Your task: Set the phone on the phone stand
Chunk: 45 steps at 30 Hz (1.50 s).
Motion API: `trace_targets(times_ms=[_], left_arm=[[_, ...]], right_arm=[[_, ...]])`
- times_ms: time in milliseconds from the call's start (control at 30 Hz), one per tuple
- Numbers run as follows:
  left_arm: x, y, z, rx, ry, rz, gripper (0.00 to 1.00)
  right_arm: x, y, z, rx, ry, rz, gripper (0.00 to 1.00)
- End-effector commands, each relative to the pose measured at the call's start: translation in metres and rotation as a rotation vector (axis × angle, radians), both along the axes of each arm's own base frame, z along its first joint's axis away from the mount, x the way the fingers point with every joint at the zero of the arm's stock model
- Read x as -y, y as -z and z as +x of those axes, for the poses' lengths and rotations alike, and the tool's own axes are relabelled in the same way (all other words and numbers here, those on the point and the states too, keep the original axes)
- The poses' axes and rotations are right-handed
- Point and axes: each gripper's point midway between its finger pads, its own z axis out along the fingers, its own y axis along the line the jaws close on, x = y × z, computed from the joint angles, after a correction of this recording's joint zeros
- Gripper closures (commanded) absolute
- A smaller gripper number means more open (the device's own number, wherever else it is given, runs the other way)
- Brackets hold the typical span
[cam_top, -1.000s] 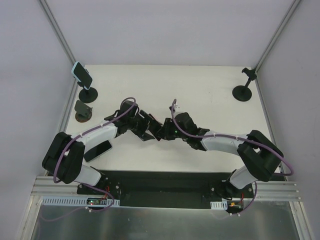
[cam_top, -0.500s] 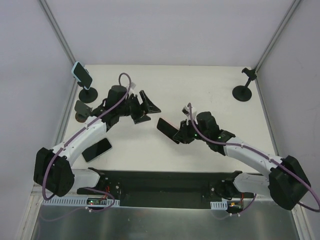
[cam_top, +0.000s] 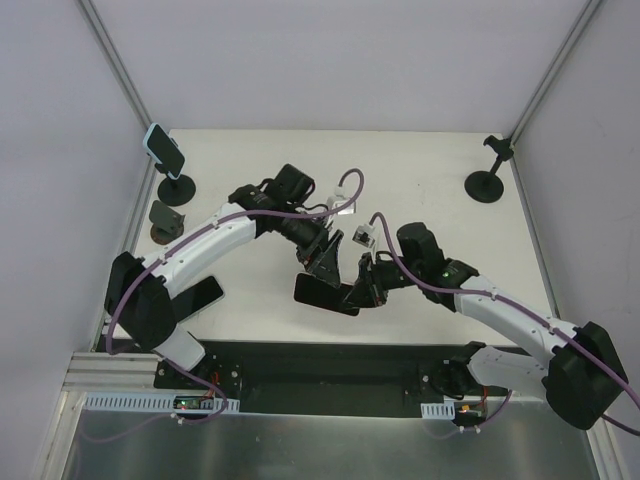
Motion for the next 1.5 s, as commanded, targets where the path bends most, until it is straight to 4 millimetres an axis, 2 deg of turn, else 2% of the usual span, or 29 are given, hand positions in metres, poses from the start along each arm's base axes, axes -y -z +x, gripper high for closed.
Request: trace_targets(times_ms=[0, 133, 267, 300, 333, 367, 400, 467, 500, 533, 567, 600, 633, 667, 700, 733, 767, 833, 867, 900, 933, 967, 1000, 1033, 1067, 1133, 1200, 1333, 1467], left_arm=[[-0.014, 0.011, -0.031, -0.024, 0.162, 0.021, 0.34], [-0.014, 0.019, -0.037, -0.022, 0.182, 0.041, 0.53], [-0.013, 0.018, -0.037, -0.005, 0.19, 0.038, 0.83], [-0.014, 0.019, -0.035, 0.014, 0.183, 0.047, 0.95], [-0.013, 0.017, -0.031, 0.041, 0.172, 0.047, 0.98], [-0.012, 0.013, -0.027, 0.068, 0.161, 0.045, 1.0], [-0.011, 0.01, -0.024, 0.092, 0.148, 0.045, 1.0], [-0.005, -0.004, -0.011, 0.176, 0.092, 0.01, 1.0], [-0.002, -0.013, -0.008, 0.173, 0.059, -0.01, 1.0], [0.001, -0.028, -0.005, 0.217, 0.028, -0.053, 1.0], [0.009, -0.039, 0.003, 0.268, 0.004, -0.118, 1.0], [0.013, -0.05, 0.006, 0.258, -0.038, -0.152, 1.0], [0.013, -0.065, 0.013, 0.313, -0.102, -0.184, 1.0], [0.013, -0.063, 0.016, 0.312, -0.142, -0.195, 1.0], [0.021, -0.084, 0.025, 0.339, -0.203, -0.281, 1.0], [0.018, -0.099, 0.027, 0.368, -0.252, -0.331, 1.0], [0.017, -0.094, 0.028, 0.353, -0.275, -0.349, 1.0], [0.017, -0.123, 0.03, 0.38, -0.332, -0.474, 1.0], [0.017, -0.115, 0.032, 0.364, -0.362, -0.483, 1.0], [0.018, -0.135, 0.032, 0.363, -0.382, -0.574, 1.0], [0.016, -0.143, 0.03, 0.358, -0.4, -0.621, 1.0], [0.016, -0.131, 0.032, 0.321, -0.434, -0.63, 1.0], [0.015, -0.137, 0.034, 0.263, -0.479, -0.673, 1.0], [0.012, -0.153, 0.034, 0.275, -0.498, -0.762, 1.0], [0.011, -0.146, 0.034, 0.24, -0.518, -0.791, 1.0], [0.007, -0.165, 0.036, 0.19, -0.553, -0.918, 1.0], [0.007, -0.164, 0.038, 0.152, -0.573, -0.947, 1.0], [0.005, -0.183, 0.035, 0.181, -0.552, -1.018, 1.0], [0.007, -0.187, 0.036, 0.193, -0.563, -1.039, 1.0]], right_arm=[[-0.009, -0.055, -0.008, 0.106, -0.116, 0.16, 0.99], [-0.009, -0.062, -0.01, 0.116, -0.13, 0.177, 0.99], [-0.009, -0.07, -0.006, 0.151, -0.102, 0.184, 0.99], [-0.008, -0.073, -0.004, 0.162, -0.081, 0.185, 0.99], [-0.008, -0.072, 0.004, 0.178, -0.036, 0.17, 0.99], [-0.008, -0.071, 0.008, 0.19, -0.008, 0.163, 0.97], [-0.007, -0.075, 0.013, 0.179, 0.039, 0.168, 0.77], [-0.006, -0.068, 0.023, 0.165, 0.117, 0.162, 0.56], [-0.008, -0.076, 0.028, 0.193, 0.138, 0.207, 0.42], [-0.007, -0.068, 0.028, 0.136, 0.178, 0.209, 0.37], [-0.008, -0.071, 0.03, 0.135, 0.199, 0.233, 0.27], [-0.008, -0.082, 0.033, 0.162, 0.22, 0.29, 0.22], [-0.006, -0.077, 0.035, 0.127, 0.266, 0.297, 0.19], [-0.005, -0.084, 0.038, 0.143, 0.289, 0.334, 0.13], [-0.002, -0.091, 0.037, 0.159, 0.312, 0.366, 0.11], [0.0, -0.095, 0.04, 0.165, 0.344, 0.383, 0.09], [0.004, -0.093, 0.042, 0.171, 0.368, 0.385, 0.07], [0.013, -0.1, 0.046, 0.201, 0.427, 0.412, 0.03], [0.016, -0.102, 0.048, 0.204, 0.444, 0.421, 0.02], [0.02, -0.109, 0.049, 0.217, 0.461, 0.441, 0.02], [0.021, -0.112, 0.049, 0.216, 0.461, 0.452, 0.03], [0.02, -0.12, 0.048, 0.221, 0.456, 0.484, 0.07], [0.019, -0.124, 0.047, 0.222, 0.444, 0.5, 0.1], [0.018, -0.128, 0.045, 0.219, 0.433, 0.519, 0.12], [0.017, -0.137, 0.044, 0.234, 0.422, 0.56, 0.16], [0.012, -0.139, 0.043, 0.197, 0.4, 0.586, 0.21], [0.007, -0.147, 0.043, 0.174, 0.375, 0.631, 0.31], [-0.001, -0.152, 0.045, 0.118, 0.355, 0.68, 0.37], [-0.007, -0.159, 0.042, 0.105, 0.331, 0.718, 0.44]])
